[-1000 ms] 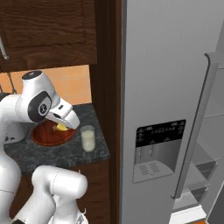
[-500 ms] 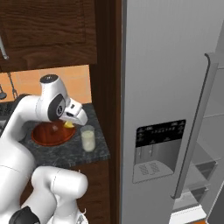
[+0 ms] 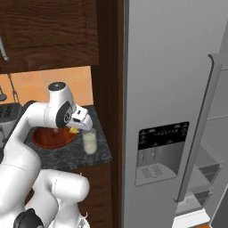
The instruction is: Grab a lemon wedge from the fridge and one ice cube from the ice bowl, and put them in the glass of lemonade.
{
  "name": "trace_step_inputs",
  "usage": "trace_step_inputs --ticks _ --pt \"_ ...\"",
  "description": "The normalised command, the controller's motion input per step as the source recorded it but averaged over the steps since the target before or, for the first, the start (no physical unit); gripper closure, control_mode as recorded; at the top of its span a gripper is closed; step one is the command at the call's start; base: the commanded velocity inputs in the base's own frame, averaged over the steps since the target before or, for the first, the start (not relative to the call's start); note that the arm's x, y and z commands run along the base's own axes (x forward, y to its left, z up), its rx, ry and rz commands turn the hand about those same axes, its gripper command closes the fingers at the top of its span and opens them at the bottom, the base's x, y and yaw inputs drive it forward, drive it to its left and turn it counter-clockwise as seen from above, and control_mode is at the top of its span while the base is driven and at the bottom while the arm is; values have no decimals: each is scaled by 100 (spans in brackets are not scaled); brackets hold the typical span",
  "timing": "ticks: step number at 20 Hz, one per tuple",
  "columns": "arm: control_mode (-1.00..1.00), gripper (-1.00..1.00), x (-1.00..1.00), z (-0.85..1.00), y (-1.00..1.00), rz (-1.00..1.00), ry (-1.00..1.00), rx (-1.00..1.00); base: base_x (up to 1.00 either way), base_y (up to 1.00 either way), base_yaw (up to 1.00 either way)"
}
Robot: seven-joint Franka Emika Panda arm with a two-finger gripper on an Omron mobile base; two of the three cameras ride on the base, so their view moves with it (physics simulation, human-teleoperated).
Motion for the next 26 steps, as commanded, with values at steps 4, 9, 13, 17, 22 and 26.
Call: trace_step_inputs --ticks 4,9,13,17,22,26 --pt "-100 100 24 -8 0 -21 5 0 0 0 0" --pt "-100 100 14 -5 0 -15 2 0 0 0 0" --pt "-100 100 15 0 -1 0 0 0 0 0 0" --pt "-100 100 35 -19 0 0 1 0 0 0 0" --pt "-100 100 27 -90 -6 0 5 1 0 0 0" --pt "-100 100 0 -14 -9 -4 0 1 0 0 0"
